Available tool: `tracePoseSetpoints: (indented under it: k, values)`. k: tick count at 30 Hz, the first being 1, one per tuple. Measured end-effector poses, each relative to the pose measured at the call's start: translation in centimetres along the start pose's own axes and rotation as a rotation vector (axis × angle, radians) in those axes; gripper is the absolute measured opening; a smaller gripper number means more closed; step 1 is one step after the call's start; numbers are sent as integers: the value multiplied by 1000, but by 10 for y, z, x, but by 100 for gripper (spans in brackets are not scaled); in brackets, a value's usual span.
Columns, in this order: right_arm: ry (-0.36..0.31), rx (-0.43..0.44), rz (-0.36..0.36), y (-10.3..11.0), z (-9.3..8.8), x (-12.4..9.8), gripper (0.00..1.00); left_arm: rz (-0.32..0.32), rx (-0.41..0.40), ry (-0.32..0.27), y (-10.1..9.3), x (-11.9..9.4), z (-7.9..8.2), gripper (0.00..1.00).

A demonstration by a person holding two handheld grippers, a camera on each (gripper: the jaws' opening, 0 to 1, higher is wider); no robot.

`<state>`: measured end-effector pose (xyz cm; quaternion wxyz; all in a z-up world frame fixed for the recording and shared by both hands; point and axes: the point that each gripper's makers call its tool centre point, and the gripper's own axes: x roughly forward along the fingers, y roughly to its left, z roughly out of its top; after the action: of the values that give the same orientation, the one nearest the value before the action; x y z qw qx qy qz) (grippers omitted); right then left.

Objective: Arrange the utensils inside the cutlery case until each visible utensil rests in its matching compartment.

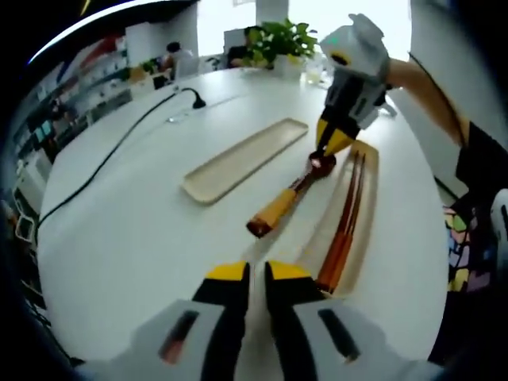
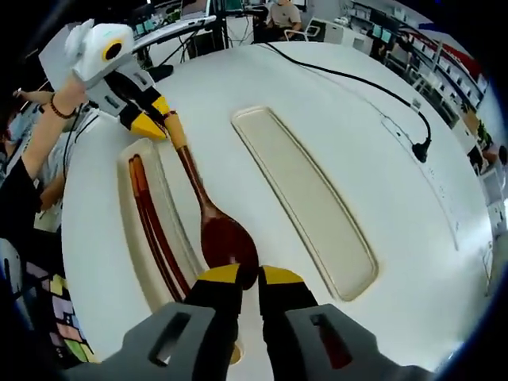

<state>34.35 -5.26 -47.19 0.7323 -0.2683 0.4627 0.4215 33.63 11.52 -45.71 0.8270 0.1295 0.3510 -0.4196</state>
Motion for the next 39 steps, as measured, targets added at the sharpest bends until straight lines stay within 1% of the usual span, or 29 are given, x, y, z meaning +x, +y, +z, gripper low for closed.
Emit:
tracePoseSetpoints:
  k: [2, 4, 6, 8, 10, 13, 15, 18, 20, 22, 25, 27, 28, 30, 32, 36, 39]
  values:
    - [0, 8, -15, -2, 1, 0, 6, -21, -46, -39, -1, 0, 8, 13]
    - [-2, -10, -25, -2, 1, 0, 6, -51, -87, -73, -5, 0, 14, 15]
    - [-4, -16, -30, -2, 1, -1, 6, -73, -146, -105, -7, 1, 21, 17]
    - [-6, -14, -31, -2, 2, -1, 6, -113, -198, -137, -11, 2, 28, 19]
    - [-12, -27, -29, -2, 2, -1, 5, -169, -244, -181, -19, 1, 36, 21]
    - [-17, -12, -29, -2, 2, -2, 5, -237, -323, -205, -27, -1, 41, 24]
    - [-20, -15, -28, -2, 2, -2, 5, -264, -373, -220, -28, 0, 43, 27]
    - [-24, -20, -27, -2, 2, -2, 5, -281, -444, -245, -26, 2, 47, 26]
    - [-27, -22, -26, -3, 2, -2, 5, -302, -528, -269, -24, 3, 52, 26]
    - [-30, -28, -25, -2, 2, -2, 5, -318, -580, -283, -23, 4, 55, 26]
    - [-35, -35, -23, -2, 2, -2, 5, -322, -601, -292, -21, 7, 56, 26]
    - [-37, -37, -23, -3, 2, -2, 5, -324, -650, -296, -19, 10, 56, 27]
    - [-39, -42, -23, -3, 2, -2, 5, -315, -651, -300, -18, 11, 56, 27]
    - [-39, -43, -24, -3, 2, -3, 5, -298, -650, -302, -17, 14, 55, 25]
    - [-39, -25, -25, -3, 2, -3, 5, -309, -669, -296, -20, 15, 54, 25]
    - [-43, -25, -26, -3, 3, -3, 5, -330, -724, -309, -24, 16, 55, 18]
    - [-52, -24, -24, -3, 3, -3, 5, -343, -738, -315, -27, 18, 54, 14]
